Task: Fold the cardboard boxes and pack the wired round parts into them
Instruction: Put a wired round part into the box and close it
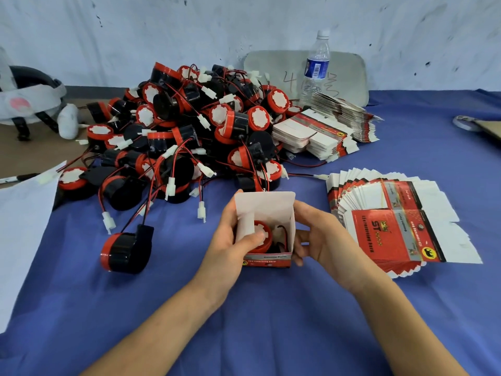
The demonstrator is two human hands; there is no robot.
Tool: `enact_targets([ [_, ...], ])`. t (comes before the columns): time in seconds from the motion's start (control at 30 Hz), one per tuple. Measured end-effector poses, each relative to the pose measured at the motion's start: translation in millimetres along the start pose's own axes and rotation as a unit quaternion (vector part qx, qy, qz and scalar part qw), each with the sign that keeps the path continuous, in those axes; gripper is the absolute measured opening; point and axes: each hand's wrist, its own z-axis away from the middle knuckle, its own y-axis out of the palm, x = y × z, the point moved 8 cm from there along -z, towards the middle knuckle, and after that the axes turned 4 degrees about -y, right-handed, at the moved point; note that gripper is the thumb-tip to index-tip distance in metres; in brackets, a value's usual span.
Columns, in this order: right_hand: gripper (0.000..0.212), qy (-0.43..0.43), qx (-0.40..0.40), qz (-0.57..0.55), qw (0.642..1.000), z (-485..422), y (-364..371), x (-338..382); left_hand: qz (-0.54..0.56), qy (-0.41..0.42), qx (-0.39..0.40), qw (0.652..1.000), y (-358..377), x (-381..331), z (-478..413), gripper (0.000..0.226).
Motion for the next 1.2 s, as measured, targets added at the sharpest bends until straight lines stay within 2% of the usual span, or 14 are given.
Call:
enact_targets([
  [0.07, 0.034, 0.027, 0.015, -0.006, 1.0, -2, 1, -2, -0.036, -0.008, 0.016, 0.999, 0, 3, -3, 0.056],
  [0.13, 0.032, 0.042, 0.002, 0.048, 0.998, -4, -4, -7, -0.052, -0.019, 0.033, 0.998, -1, 4, -5, 0.056],
  [0.33, 0.028, 0.007, 0.021, 0.111, 0.994, -1, -5, -10, -0.029, -0.019, 0.028, 0.999, -5, 1, -7, 0.061],
  [0.5, 0.024, -0.007, 0.017, 0.134, 0.991, -3, -9, -10, -0.018, -0.021, 0.023, 0.999, -6, 1, -7, 0.052],
  [0.6, 0.03, -0.024, 0.025, 0.128, 0.991, -3, -9, -7, 0.024, -0.042, 0.002, 0.999, -11, 2, -9, 0.047],
  [0.67, 0.032, -0.019, 0.033, 0.114, 0.993, -3, -8, -10, 0.036, -0.032, -0.042, 0.998, -17, 2, -9, 0.043],
  [0.8, 0.022, -0.001, 0.018, 0.072, 0.997, -7, -10, -17, -0.018, 0.004, -0.095, 0.995, -26, 1, -8, 0.031],
  [1.0, 0.028, 0.009, 0.004, 0.045, 0.999, -9, -15, -20, -0.039, 0.02, -0.076, 0.996, -22, -5, -8, 0.044],
  [1.1, 0.025, -0.009, 0.016, 0.09, 0.996, -8, -12, -19, -0.103, 0.045, -0.038, 0.993, -10, -12, -5, 0.054],
  [1.2, 0.027, -0.012, 0.011, 0.12, 0.993, -7, -12, -18, -0.126, 0.05, -0.014, 0.991, -4, -14, -3, 0.054],
])
